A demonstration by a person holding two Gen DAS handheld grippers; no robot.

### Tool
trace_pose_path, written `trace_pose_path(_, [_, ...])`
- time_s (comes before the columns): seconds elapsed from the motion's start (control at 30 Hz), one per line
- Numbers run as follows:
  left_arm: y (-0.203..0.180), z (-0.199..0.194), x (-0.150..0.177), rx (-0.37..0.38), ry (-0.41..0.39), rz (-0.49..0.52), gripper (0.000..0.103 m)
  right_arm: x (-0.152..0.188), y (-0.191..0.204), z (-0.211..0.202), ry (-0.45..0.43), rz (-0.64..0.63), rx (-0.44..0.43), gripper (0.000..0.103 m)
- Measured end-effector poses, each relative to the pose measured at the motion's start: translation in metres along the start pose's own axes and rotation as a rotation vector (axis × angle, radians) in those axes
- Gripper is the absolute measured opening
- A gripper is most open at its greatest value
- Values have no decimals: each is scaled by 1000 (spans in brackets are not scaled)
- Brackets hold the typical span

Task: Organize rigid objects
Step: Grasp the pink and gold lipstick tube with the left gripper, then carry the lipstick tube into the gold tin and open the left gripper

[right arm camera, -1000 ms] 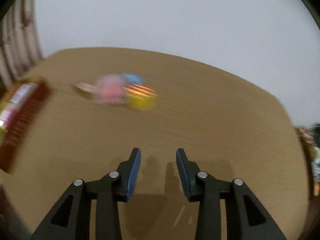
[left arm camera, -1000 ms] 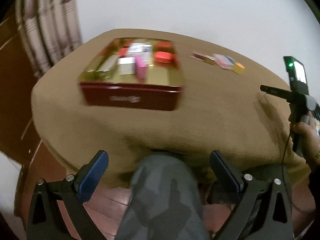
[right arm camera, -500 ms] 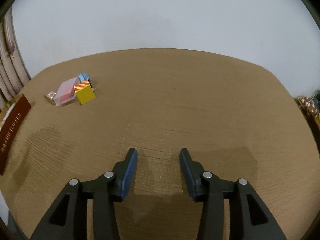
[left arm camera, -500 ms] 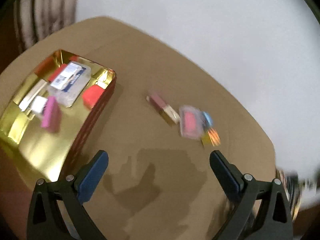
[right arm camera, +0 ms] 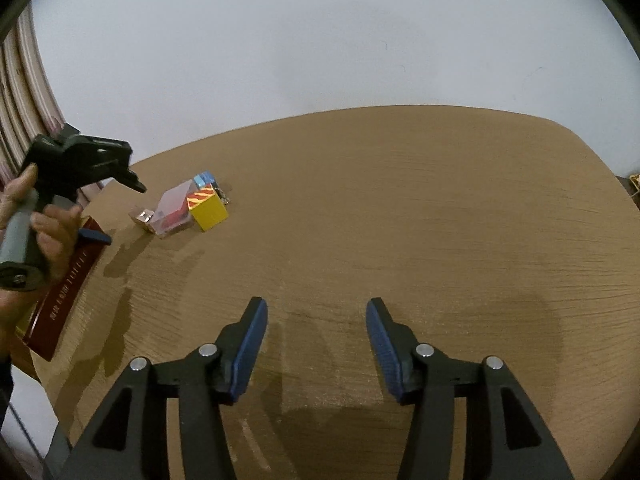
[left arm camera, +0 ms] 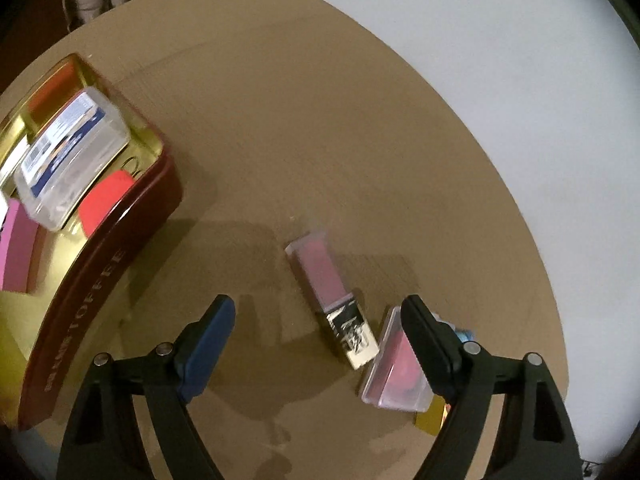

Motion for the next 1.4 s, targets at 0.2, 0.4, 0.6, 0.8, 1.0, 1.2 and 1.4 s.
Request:
trace_pose_path(0.2, [-3,18,-3,-40,61,-29,82,4,-15,-19,-9,7,-13,53])
trace_pose_path(0.4, [-13,24,-9,-159,57,21,58,3,-15,-17,-5,10,-15,53])
trace_pose_path(0.6, [-25,24,-14,-190,55,123,17,1,-14,-12,3,15,-9,53])
trace_pose_path(0.8, [-19,-17,17,-78,42,305,17,-1,-16,-6,18,15,-7,53])
trace_pose_path(1.0, [20,-107,56,38,-29,485,17,-2,-14,2,37,9,11,53])
trace_pose_path(1.2, [93,-160,32,30,-45,539,17,-4,-10,9,48,-3,36,54])
trace_pose_path(1.4, [142,-142,6,-2,9,603,17,-5,-5,15,56,-20,60,55])
Point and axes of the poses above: each gripper's, at about its wrist camera, not at the fingertips, and z roughly the way its jaws point, y to its left, x to its underside, the point moved 1 cm from there along z, roughly the way its jaws point
